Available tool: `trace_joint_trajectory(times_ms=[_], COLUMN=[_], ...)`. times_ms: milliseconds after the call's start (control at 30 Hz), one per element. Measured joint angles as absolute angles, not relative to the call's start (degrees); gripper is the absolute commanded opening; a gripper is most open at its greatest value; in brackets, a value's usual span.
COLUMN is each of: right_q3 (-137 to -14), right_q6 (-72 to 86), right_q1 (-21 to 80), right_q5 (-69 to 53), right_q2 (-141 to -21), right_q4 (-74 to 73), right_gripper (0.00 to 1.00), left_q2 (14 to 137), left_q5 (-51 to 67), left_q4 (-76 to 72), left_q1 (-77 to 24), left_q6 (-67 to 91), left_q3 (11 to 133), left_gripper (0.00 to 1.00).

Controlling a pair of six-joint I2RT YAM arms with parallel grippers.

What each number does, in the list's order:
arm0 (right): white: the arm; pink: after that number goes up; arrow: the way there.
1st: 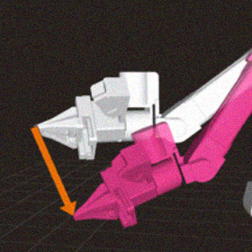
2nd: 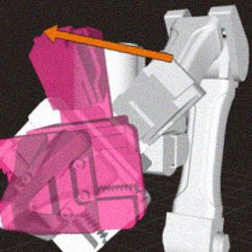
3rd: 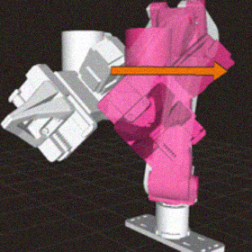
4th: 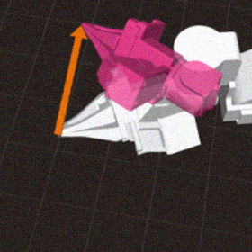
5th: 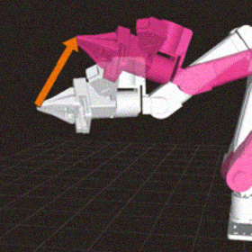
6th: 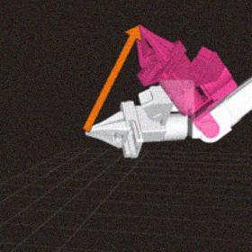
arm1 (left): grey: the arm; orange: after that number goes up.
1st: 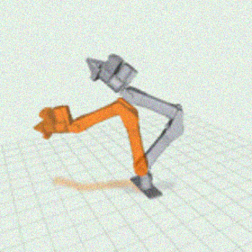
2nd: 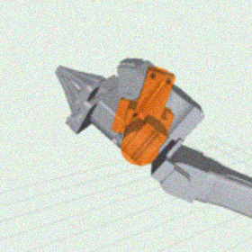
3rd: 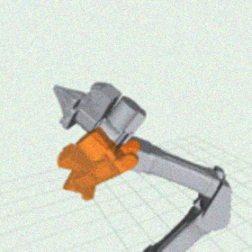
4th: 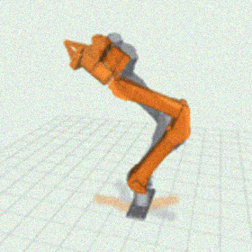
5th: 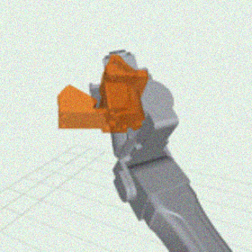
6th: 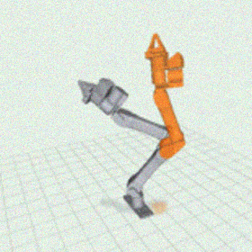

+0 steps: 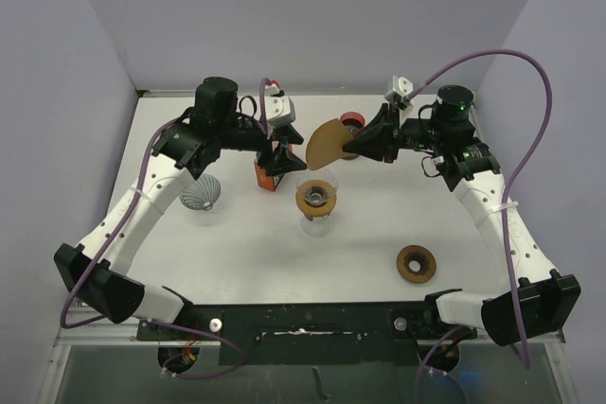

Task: Place the coffee filter in the dripper
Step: Place the coffee filter in the coffee dripper.

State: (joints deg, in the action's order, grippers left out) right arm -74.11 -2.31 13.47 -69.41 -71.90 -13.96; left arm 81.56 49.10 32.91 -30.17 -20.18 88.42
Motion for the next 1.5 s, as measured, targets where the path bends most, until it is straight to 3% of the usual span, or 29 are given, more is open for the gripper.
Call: trace_joint_trajectory(times_ms=[700,1100,1500], right_q3=[-72.84,-71.29,-70.94], right_q6=[-2.28,-2.26,-2.00], right_q1=[13.54,13.54,13.47], right_q5=[-69.43,-71.22,-73.38], right_q2=[-71.99,-71.96,-71.53], right_q4=[-13.63,-12.43,-11.07], right_gripper=[0.00,0.00,0.00], left_q2=[82.78,82.78,82.78], left_q5=[49.10,49.17,50.89], left_q4=[33.43,32.10,27.11], left_q1=[-31.57,-31.18,-29.80], left_q6=[-20.23,-17.98,-13.37], left_q3=[90.06,90.04,88.07], left_gripper=[0.60,0.45,0.41])
